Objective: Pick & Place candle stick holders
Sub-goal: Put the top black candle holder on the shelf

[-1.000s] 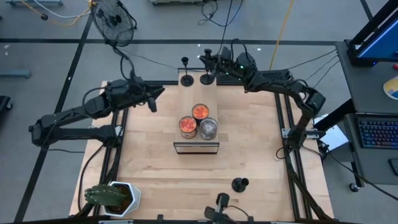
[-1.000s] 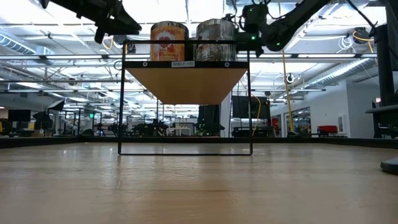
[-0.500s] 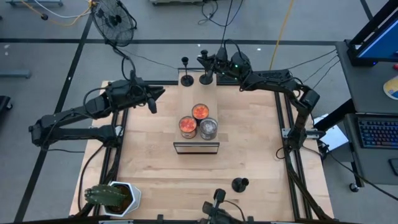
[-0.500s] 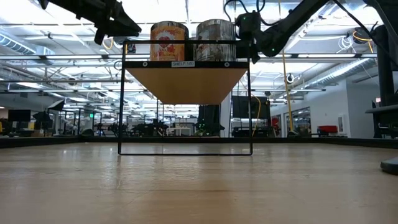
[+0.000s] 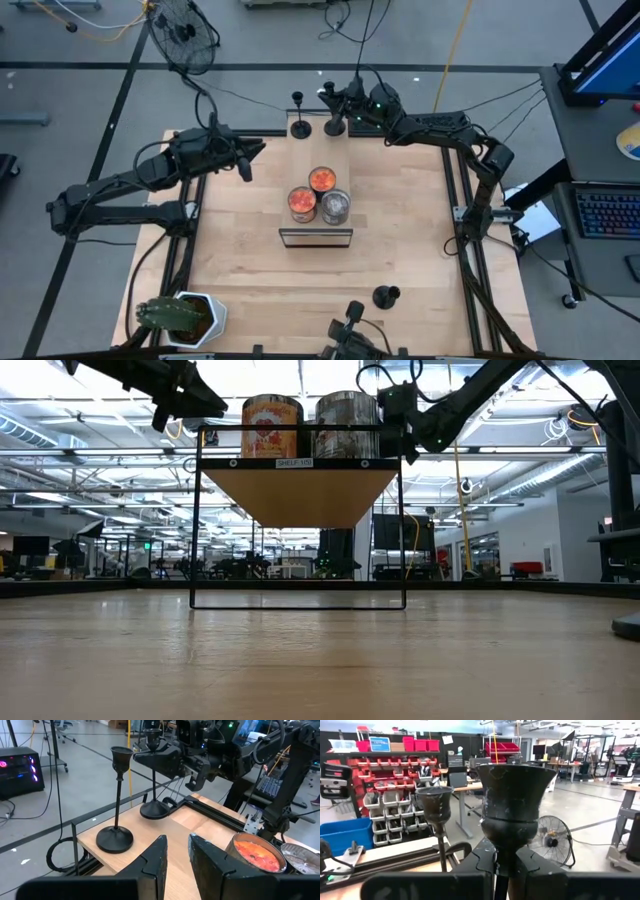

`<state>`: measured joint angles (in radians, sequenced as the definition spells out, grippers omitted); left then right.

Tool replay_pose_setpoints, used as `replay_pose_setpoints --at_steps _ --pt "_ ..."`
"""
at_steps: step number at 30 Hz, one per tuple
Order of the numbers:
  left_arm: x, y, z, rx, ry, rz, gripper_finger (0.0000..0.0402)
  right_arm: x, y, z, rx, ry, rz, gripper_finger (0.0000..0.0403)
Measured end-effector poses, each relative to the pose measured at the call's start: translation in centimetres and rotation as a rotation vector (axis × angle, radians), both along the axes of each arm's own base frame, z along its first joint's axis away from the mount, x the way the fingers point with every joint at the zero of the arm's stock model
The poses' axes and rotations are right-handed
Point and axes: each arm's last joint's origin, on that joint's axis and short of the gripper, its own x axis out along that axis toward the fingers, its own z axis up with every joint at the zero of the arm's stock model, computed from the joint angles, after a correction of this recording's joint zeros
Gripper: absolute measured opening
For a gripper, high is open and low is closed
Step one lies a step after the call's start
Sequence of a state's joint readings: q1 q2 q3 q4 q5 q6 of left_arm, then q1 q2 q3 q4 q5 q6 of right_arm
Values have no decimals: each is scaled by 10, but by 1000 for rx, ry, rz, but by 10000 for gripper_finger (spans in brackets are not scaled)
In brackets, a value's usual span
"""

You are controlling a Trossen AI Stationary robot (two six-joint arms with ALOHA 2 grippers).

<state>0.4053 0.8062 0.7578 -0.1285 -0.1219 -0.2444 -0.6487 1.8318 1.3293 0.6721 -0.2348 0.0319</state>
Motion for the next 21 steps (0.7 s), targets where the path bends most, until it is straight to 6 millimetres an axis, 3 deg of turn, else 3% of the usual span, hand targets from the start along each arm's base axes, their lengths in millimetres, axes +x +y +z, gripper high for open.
replay_pose_setpoints --at_steps 21 --pt "1 -1 0 -25 -16 -22 88 5 -4 -14 2 18 -25 28"
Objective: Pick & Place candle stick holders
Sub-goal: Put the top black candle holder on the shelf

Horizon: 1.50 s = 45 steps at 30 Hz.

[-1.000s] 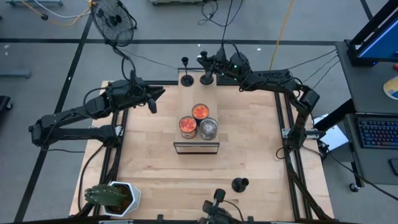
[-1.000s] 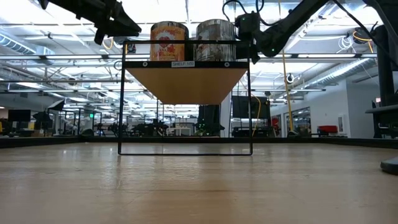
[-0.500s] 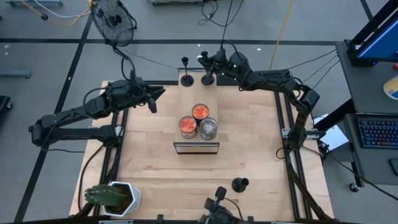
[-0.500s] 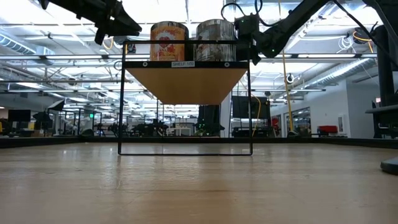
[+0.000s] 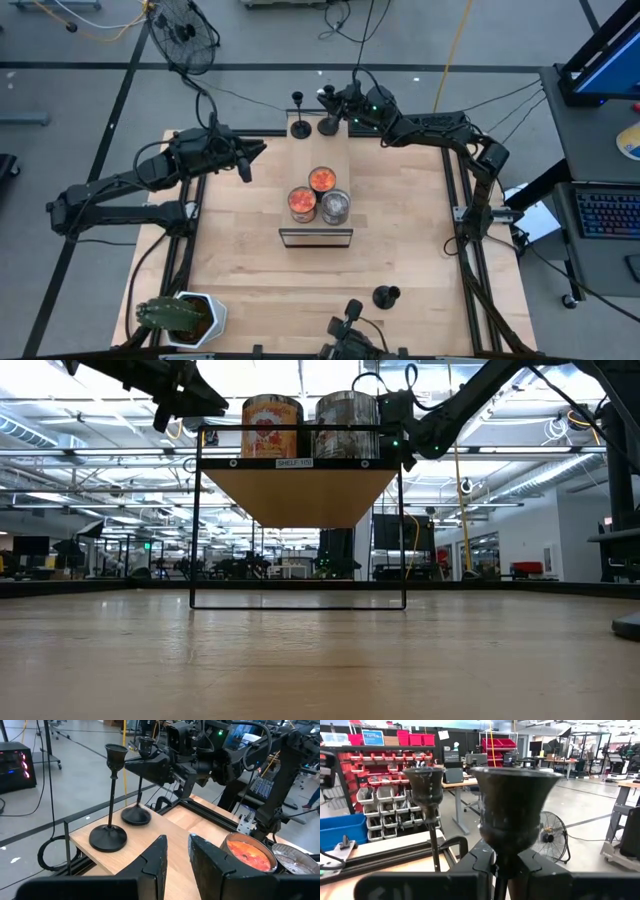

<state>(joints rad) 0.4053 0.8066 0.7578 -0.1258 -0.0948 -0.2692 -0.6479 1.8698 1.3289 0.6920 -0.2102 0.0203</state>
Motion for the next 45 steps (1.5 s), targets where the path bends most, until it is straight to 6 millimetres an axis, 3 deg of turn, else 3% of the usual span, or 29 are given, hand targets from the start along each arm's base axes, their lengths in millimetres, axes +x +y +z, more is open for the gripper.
replay_pose_setpoints --at_steps 13,26,37,45 --pt "0 0 0 7 9 -2 88 0 0 -5 7 52 0 40" --pt "0 0 0 8 10 -2 88 -1 2 1 -26 50 3 10" --pt "0 0 -1 6 14 -2 88 1 4 -3 23 73 12 16" --pt "0 0 -1 8 21 -2 88 -3 12 7 4 110 21 7"
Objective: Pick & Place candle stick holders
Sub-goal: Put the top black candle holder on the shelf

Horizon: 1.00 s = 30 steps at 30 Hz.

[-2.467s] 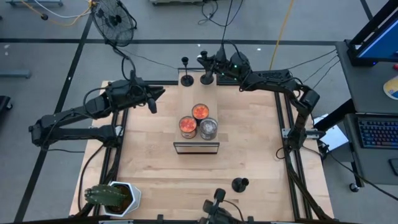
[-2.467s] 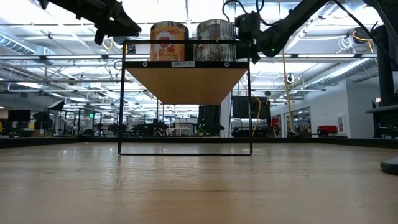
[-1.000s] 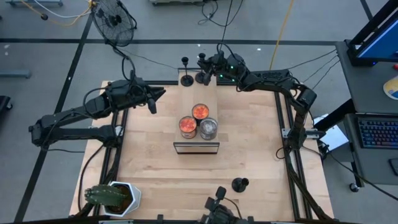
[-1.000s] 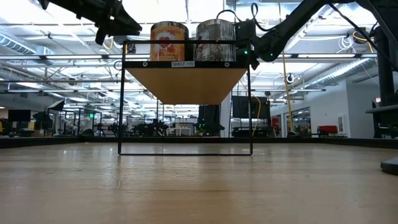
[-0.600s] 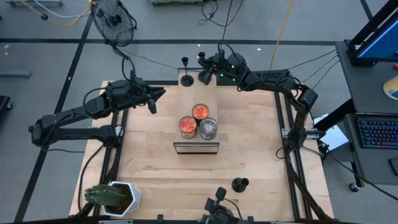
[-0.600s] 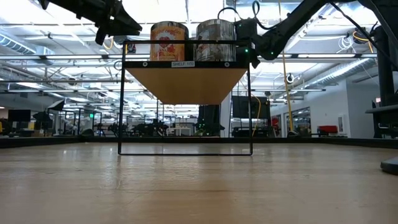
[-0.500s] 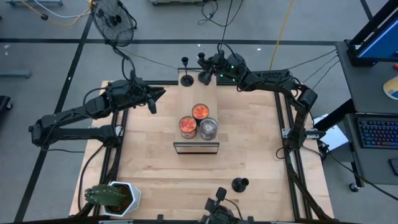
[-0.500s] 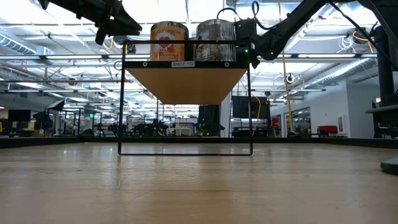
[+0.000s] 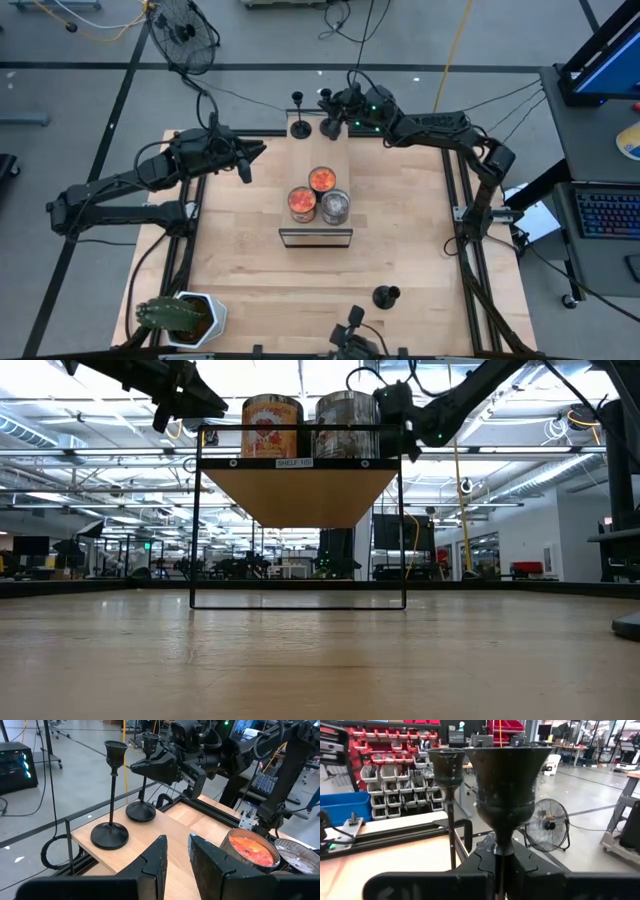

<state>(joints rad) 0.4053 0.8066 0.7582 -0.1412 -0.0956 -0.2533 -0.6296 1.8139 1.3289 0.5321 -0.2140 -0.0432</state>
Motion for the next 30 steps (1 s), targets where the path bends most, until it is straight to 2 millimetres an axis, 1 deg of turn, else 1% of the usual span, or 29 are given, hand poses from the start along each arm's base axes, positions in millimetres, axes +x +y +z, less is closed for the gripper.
replay_pose_setpoints --at_steps 4,17,24,30 --pt "0 0 0 5 3 -1 88 -1 1 0 12 22 -1 11" --pt "0 0 0 6 4 -1 88 0 2 -3 59 32 2 43" --pt "0 0 0 11 8 -3 88 -1 3 -8 90 73 27 95" --pt "0 0 -2 4 22 -3 88 -3 4 -5 93 79 24 148"
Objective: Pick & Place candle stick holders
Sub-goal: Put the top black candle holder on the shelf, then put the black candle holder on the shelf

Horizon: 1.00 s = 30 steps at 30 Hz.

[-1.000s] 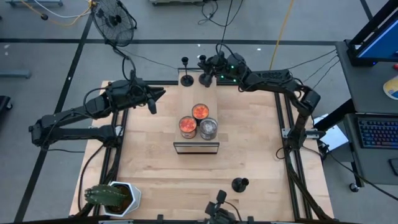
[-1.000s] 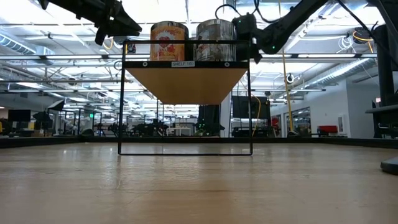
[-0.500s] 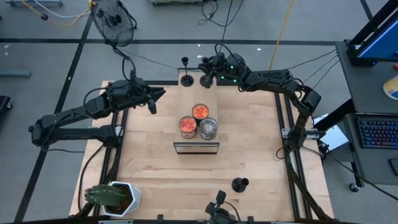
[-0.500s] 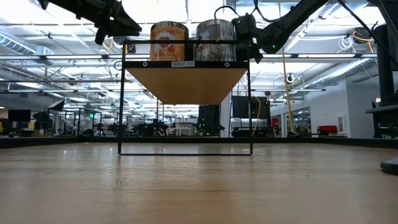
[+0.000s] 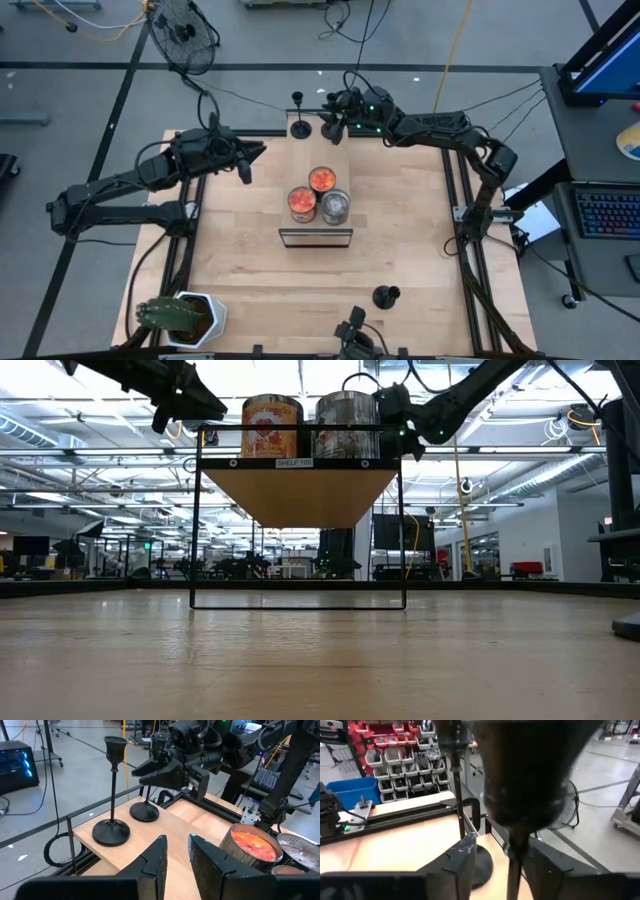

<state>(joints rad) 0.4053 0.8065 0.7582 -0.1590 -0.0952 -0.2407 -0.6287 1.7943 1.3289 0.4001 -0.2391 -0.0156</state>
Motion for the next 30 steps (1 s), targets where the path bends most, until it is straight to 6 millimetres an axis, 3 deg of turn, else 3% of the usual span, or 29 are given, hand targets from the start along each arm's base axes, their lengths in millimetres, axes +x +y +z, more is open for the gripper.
replay_pose_setpoints --at_steps 7,14,21,30 --pt "0 0 0 -2 3 0 88 -10 6 14 -31 44 -1 189" --pt "0 0 -1 5 17 -3 88 -30 15 24 -35 220 -61 205" --pt "-1 0 -4 3 47 -5 88 -59 36 45 0 345 -60 200" --pt "-1 0 -3 -41 18 7 88 -102 79 73 122 448 -34 171"
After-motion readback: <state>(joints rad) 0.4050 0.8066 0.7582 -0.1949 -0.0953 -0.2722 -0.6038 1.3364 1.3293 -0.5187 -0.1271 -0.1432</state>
